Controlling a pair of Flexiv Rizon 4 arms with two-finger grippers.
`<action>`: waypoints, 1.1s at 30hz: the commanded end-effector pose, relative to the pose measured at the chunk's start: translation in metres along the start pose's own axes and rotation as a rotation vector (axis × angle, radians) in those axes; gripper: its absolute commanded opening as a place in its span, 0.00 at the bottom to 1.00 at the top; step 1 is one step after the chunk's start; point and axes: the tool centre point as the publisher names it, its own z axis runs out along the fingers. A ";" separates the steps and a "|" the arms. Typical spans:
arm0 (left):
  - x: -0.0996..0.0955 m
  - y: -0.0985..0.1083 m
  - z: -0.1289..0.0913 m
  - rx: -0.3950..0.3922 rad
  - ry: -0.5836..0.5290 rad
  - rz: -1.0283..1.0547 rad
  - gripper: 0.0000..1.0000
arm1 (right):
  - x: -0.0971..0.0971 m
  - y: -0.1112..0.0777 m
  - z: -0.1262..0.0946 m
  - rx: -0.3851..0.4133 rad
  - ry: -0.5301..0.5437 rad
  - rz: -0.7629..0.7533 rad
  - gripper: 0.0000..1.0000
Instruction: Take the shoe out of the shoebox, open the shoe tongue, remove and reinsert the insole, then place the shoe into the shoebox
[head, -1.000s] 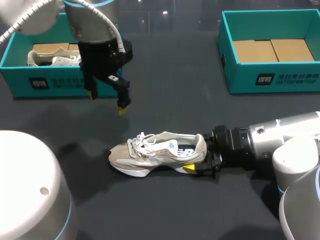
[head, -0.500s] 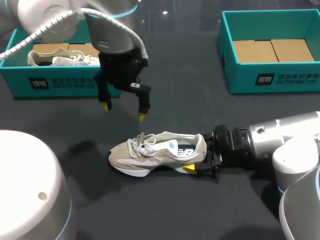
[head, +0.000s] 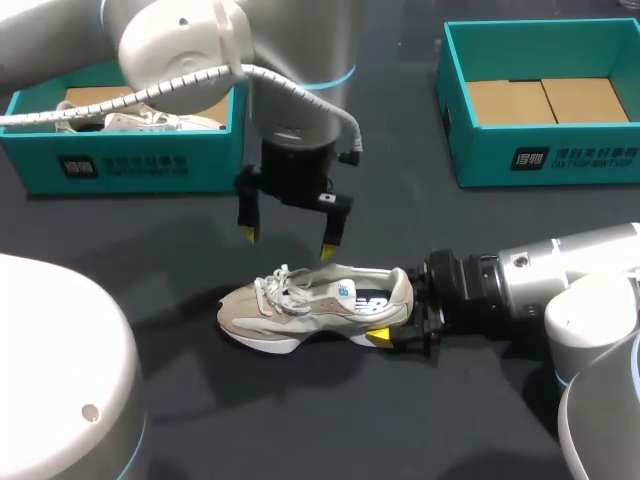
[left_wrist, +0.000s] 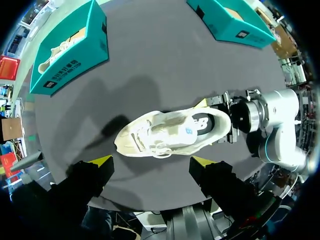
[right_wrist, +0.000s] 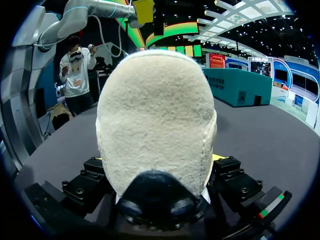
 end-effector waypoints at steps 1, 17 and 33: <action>0.020 -0.007 0.019 -0.022 -0.008 -0.007 1.00 | -0.001 -0.001 0.003 0.004 -0.001 0.001 0.00; 0.047 -0.009 0.042 0.026 -0.099 -0.012 1.00 | -0.001 -0.001 0.003 0.004 -0.001 0.001 0.00; 0.081 -0.023 0.083 -0.078 -0.147 -0.132 1.00 | -0.001 -0.001 0.003 0.004 -0.001 0.001 0.00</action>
